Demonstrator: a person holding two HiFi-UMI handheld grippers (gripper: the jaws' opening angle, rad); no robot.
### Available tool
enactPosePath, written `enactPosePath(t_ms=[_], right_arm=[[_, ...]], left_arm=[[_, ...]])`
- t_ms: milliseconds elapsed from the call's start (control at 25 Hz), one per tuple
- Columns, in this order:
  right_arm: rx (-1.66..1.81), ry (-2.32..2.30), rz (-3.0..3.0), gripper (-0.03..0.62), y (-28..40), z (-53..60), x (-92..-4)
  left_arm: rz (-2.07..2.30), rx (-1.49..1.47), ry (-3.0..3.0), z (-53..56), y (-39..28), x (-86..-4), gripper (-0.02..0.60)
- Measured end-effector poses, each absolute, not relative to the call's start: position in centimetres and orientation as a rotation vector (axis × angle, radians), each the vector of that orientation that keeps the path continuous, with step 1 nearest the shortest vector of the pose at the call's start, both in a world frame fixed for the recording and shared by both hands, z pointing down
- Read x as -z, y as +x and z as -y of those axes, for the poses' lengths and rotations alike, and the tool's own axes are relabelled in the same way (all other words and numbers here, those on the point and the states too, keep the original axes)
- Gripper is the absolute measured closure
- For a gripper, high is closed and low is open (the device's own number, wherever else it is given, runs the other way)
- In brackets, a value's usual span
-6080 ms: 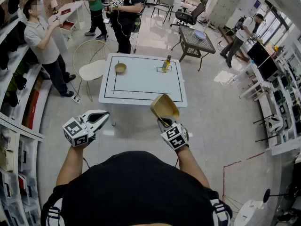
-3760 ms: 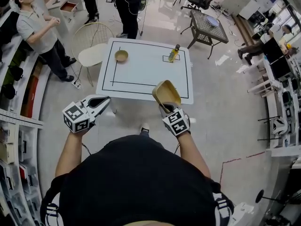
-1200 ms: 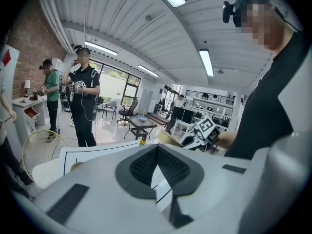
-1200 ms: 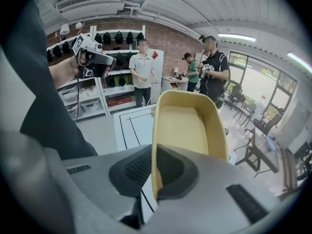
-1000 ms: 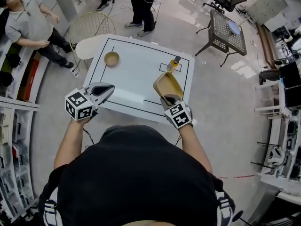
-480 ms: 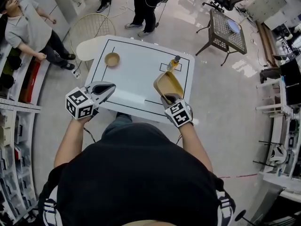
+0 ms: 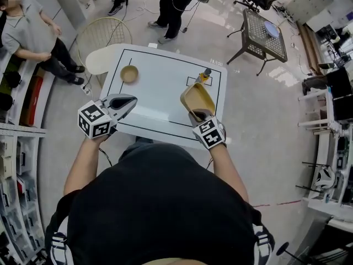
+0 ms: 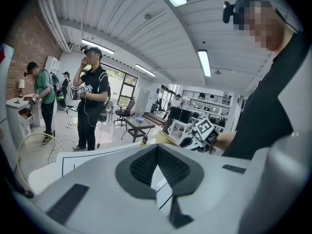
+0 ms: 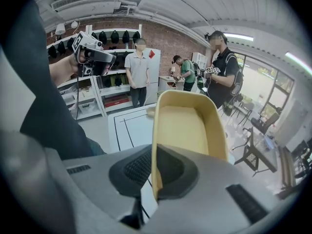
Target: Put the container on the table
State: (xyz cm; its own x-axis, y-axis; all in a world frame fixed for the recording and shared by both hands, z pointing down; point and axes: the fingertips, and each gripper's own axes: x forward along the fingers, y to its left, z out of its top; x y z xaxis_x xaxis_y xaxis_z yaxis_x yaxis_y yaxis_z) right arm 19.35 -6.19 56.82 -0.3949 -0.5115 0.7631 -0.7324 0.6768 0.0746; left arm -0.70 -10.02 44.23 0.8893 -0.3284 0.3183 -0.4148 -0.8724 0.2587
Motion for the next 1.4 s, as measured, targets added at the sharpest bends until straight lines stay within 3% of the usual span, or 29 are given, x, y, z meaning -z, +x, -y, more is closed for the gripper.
enactPosePath(t_ms=[1400], right_arm=[[-0.446,0.906,2.021,0.585,17.2,13.5,-62.3]], left_arm=[[0.530,-0.415,2.665,18.4,-3.1,-47.2,0.575]])
